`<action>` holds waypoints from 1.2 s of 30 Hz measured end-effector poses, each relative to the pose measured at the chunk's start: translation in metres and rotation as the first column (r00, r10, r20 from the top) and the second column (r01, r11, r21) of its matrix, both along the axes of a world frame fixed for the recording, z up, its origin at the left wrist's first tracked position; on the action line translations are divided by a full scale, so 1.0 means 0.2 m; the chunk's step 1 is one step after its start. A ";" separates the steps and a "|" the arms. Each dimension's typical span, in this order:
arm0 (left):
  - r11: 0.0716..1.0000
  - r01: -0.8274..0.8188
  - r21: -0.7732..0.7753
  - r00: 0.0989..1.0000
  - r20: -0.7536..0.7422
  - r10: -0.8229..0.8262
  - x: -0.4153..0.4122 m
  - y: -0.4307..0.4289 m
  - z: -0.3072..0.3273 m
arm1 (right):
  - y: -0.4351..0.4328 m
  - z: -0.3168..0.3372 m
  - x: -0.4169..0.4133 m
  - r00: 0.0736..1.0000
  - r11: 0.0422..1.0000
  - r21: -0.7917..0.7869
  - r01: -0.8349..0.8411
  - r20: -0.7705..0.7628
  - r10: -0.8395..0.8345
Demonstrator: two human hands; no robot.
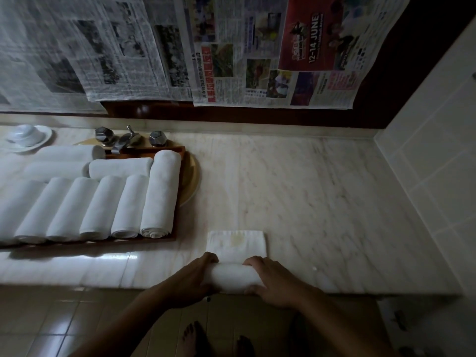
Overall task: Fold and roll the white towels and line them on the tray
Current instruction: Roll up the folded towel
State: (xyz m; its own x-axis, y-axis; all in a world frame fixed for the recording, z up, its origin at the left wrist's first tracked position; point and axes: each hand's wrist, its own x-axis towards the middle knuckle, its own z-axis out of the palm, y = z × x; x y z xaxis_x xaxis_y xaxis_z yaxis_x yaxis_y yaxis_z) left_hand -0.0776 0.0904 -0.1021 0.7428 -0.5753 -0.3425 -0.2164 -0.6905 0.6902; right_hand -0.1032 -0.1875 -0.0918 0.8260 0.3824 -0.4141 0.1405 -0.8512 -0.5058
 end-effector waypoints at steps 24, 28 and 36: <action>0.812 -0.583 0.003 0.796 -0.196 0.572 0.05 -0.16 -0.04 | 0.29 -0.10 -0.23 0.761 0.980 -0.157 0.119 0.649 0.012; 0.743 -0.670 -0.006 0.736 -0.133 0.663 0.05 -0.20 -0.01 | 0.26 -0.13 -0.17 0.830 0.966 -0.253 0.051 0.548 0.099; 0.689 -0.722 -0.070 0.692 -0.087 0.717 -0.04 -0.23 0.01 | 0.23 -0.08 0.12 0.904 0.952 -0.306 -0.019 0.401 0.146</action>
